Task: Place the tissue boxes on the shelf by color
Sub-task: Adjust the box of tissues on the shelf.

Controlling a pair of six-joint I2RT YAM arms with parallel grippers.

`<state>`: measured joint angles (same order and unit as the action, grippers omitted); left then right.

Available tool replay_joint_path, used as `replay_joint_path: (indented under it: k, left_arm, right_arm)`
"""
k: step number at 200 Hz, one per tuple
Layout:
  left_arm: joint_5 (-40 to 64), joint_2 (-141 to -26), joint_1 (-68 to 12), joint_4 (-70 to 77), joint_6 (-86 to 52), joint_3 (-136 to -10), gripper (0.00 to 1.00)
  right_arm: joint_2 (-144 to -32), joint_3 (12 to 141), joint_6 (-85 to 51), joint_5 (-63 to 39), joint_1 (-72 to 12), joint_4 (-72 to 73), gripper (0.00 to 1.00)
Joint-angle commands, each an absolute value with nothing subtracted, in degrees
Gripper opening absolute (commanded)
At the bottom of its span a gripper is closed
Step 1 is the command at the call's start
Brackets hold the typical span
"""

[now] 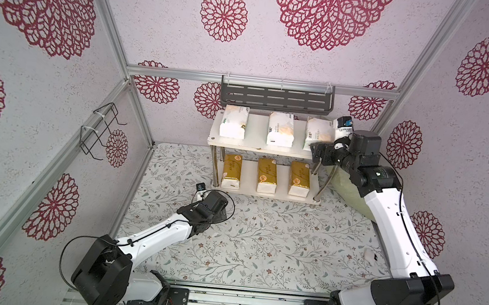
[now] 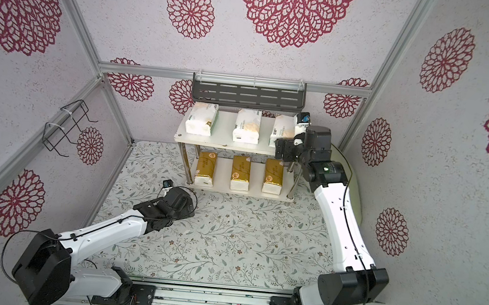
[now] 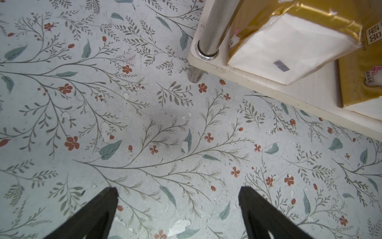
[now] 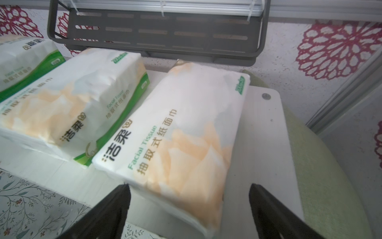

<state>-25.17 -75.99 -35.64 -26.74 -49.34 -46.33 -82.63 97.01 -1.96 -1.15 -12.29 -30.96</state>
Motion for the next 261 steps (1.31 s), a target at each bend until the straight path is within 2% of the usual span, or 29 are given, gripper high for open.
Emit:
replay_joint_path:
  k: [1,73,132,186,261]
  left_arm:
    - [-25.81,-75.8,-35.97,-26.43,-48.8,-46.32,0.99]
    - [-25.66,-76.47,-36.03,-26.38,-48.65,-46.85,0.99]
    - [-25.55,-76.8,-36.03,-26.46,-48.78,-47.23,0.99]
    - [-24.79,-78.49,-36.08,-26.37,-48.08,-48.87,1.0]
    - [-25.17,-77.69,-36.12,-26.63,-48.52,-48.25,0.99]
  right_arm:
    - [-79.38,97.48,-1.59,-0.69,-10.93,-31.41,0.96]
    - [-78.54,96.12,-2.97,-2.91,-9.76,-29.98,0.95]
    - [-74.84,96.92,-7.07,-3.37,-10.72,-28.95,0.99]
    - [-76.14,96.48,-9.36,4.0,-17.49,-26.2,0.99]
    - [-80.33,98.17,-8.17,11.35,-21.23,-25.34,0.99]
